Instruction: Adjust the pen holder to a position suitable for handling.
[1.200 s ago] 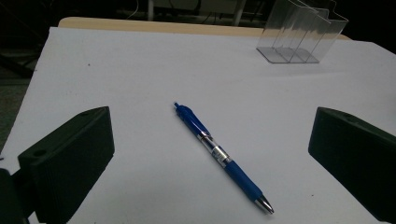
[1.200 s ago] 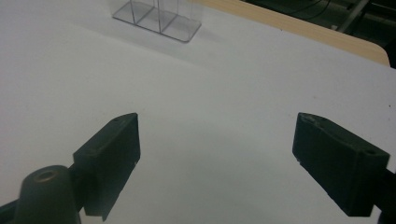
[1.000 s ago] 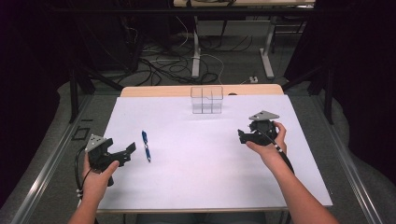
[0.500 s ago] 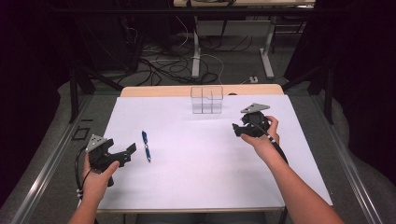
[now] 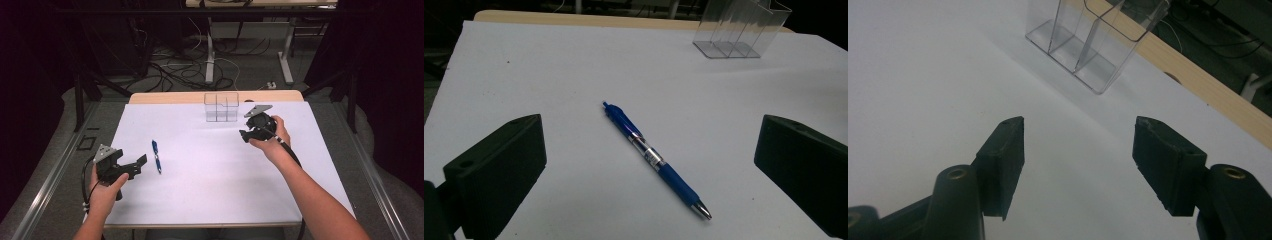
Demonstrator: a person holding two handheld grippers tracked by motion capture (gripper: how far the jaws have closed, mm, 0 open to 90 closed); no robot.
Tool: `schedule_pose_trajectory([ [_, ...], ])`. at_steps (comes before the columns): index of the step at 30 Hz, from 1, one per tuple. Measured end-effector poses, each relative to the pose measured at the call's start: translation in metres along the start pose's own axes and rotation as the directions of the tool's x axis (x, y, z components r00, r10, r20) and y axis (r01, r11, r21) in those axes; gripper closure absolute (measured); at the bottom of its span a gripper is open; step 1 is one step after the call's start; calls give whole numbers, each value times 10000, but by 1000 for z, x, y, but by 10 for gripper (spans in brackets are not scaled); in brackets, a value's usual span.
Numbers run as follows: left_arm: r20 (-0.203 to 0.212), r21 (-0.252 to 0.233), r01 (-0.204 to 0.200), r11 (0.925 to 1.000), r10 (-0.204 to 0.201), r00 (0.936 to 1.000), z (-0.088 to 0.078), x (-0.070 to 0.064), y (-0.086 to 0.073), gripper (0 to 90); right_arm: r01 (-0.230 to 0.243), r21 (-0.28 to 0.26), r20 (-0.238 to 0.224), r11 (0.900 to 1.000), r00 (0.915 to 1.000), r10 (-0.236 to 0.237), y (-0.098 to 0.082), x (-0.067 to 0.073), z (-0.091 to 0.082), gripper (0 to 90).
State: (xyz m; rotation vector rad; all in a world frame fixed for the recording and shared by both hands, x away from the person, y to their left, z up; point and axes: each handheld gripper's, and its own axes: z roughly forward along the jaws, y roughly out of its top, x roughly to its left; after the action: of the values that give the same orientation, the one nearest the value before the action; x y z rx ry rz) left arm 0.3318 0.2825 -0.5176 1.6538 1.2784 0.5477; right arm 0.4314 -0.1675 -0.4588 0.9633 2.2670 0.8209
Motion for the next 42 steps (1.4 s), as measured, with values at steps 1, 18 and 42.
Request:
schedule_pose_trajectory([
  [1, -2, 8, 0, 10000, 0, 10000, 0, 0, 0, 1, 169, -25, 21, 9999, 9999, -169, 2, 0, 1, 376],
  [18, 1, 41, 50, 10000, -50, 10000, 1, 1, 0, 1, 2014, 527, 62, 9781, 9794, -2020, 35, 2, 24, 365],
  [42, 61, 153, 51, 9999, -52, 10000, 3, 2, -2, 1, 5193, 1181, -584, 8464, 8545, -5161, 61, 9, 58, 426],
])
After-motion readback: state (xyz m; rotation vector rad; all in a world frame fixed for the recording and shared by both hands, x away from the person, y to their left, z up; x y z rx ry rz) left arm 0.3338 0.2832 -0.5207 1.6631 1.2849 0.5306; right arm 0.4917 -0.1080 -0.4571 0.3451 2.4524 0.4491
